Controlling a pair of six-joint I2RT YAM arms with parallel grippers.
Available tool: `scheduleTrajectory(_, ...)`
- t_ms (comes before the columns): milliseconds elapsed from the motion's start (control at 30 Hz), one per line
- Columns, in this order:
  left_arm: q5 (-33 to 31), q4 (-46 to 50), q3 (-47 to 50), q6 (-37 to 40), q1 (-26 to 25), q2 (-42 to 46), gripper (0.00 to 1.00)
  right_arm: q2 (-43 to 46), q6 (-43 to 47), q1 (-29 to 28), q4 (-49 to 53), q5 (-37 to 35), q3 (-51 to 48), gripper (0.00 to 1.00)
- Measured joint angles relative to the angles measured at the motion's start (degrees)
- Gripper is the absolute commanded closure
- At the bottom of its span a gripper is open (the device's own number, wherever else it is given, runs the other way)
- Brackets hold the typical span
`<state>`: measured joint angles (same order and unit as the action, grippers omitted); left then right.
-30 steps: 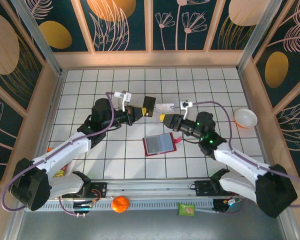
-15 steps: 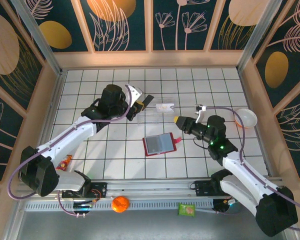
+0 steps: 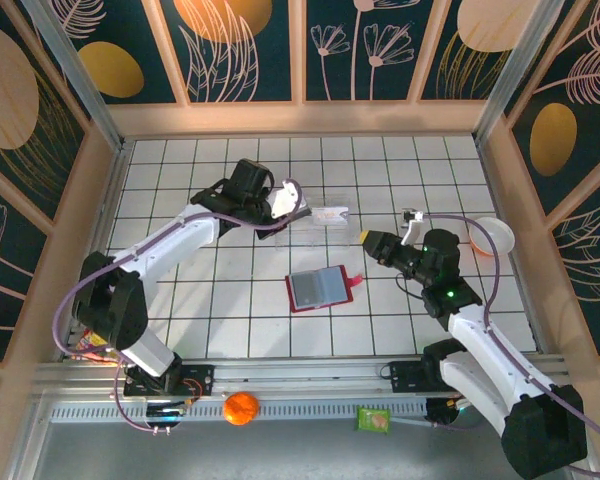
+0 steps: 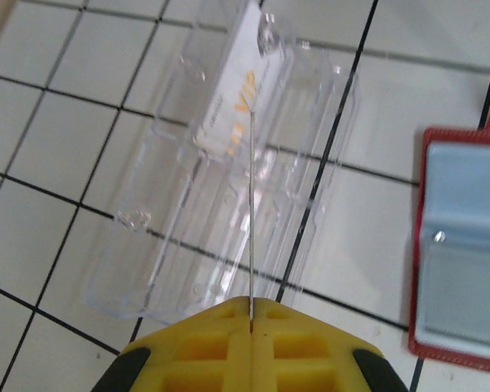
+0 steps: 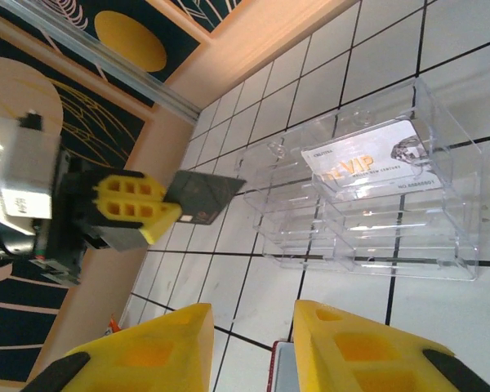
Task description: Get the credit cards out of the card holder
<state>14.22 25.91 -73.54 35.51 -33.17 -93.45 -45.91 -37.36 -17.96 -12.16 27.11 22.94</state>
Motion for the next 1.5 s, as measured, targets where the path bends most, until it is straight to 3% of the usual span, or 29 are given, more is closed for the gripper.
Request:
scheduleTrajectory(500,-10.3,3.0,-5.1,8.5,-3.4,-8.2,1.0,-2.1,0.0,1.1,0.8,0.0,0.6,0.68)
scheduleTrajectory(1500,-9.1,4.0,-5.6,16.5,-3.3,-7.1,1.0,-4.3,0.0,1.5,0.5,1.2,0.6,0.68)
